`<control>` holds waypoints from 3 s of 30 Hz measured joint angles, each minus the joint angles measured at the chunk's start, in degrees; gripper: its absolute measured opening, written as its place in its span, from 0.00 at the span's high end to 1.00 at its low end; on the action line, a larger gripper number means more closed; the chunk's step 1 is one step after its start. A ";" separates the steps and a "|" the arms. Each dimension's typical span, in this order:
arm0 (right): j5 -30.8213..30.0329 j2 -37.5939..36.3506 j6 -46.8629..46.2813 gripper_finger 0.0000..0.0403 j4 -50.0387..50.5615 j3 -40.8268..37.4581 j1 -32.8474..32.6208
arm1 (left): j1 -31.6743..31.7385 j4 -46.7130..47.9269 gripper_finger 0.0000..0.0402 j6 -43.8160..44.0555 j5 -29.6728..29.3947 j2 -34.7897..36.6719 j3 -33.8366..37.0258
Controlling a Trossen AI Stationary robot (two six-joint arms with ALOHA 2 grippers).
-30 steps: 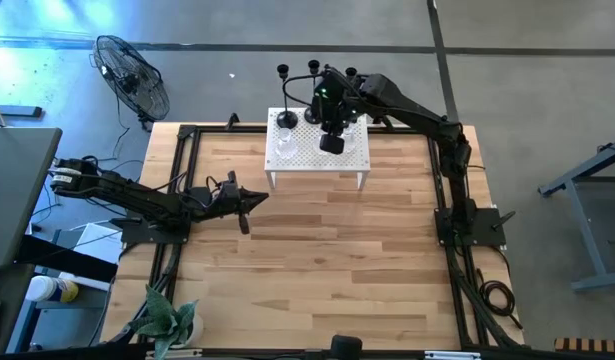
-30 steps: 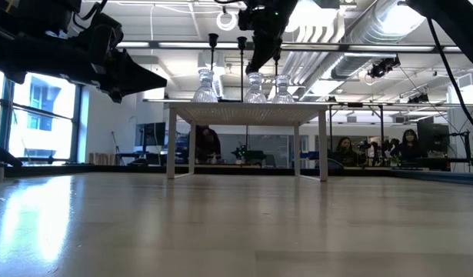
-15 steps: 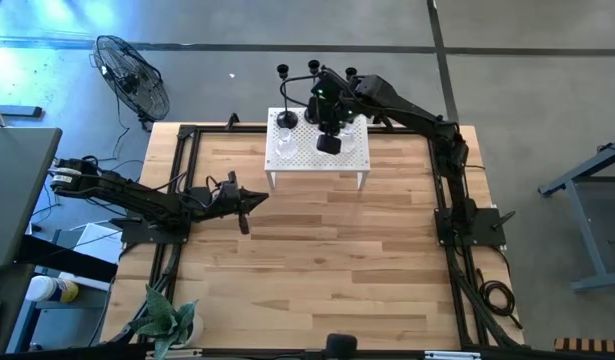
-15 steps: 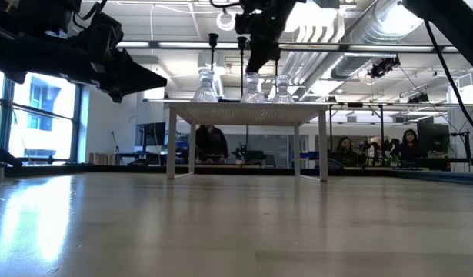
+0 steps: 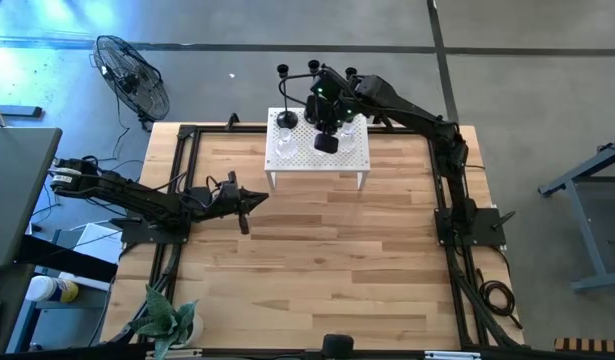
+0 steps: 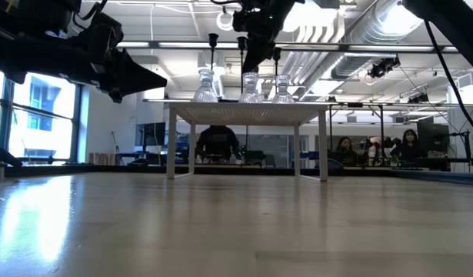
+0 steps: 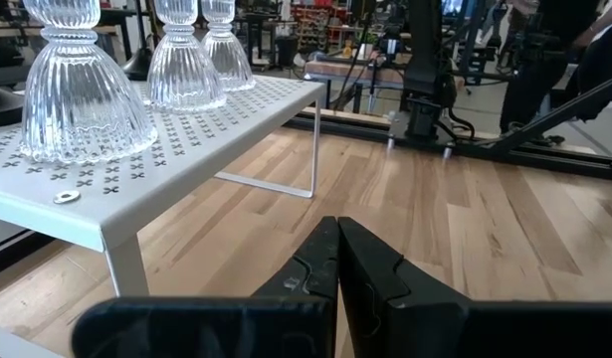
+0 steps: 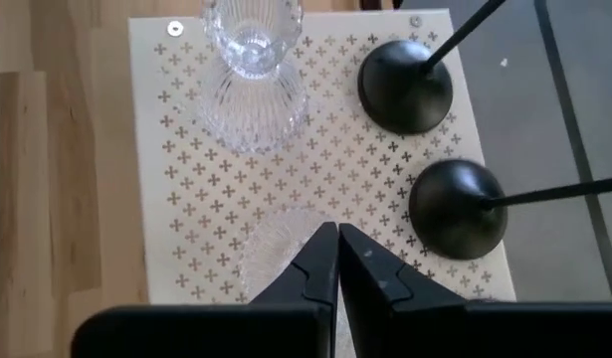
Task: Pick & Place candle stick holders
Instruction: Put the transparent glass candle holder aligned with the black candle holder on the shelf, then return to Home Position
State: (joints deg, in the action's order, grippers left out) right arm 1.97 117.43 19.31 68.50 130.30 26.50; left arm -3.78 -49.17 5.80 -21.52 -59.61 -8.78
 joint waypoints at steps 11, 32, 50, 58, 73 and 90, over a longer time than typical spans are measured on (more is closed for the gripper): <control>-3.30 -4.00 1.33 1.00 1.77 0.26 -0.26 | -0.01 0.08 1.00 0.02 0.02 0.00 0.00; -0.89 -1.14 0.10 1.00 9.03 0.00 0.10 | 0.01 -0.02 1.00 0.32 0.13 0.02 0.00; -1.13 -5.33 0.13 1.00 9.66 0.04 -2.67 | -0.01 0.35 1.00 0.96 1.62 0.02 0.00; 0.98 -6.37 -1.36 1.00 7.69 -0.60 -8.28 | -0.01 2.26 1.00 2.23 2.56 0.00 0.02; 2.50 -31.97 -9.85 1.00 -39.73 -53.14 -13.29 | -0.01 2.27 1.00 1.87 3.41 1.02 -0.09; -8.47 -80.03 -17.48 1.00 -80.65 -106.60 -16.81 | 0.05 31.71 1.00 1.39 4.53 36.63 -0.17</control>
State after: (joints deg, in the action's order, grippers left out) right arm -6.50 37.40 1.83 -12.15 23.70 9.69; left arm -3.73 -17.46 7.19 -16.99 -22.99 -8.95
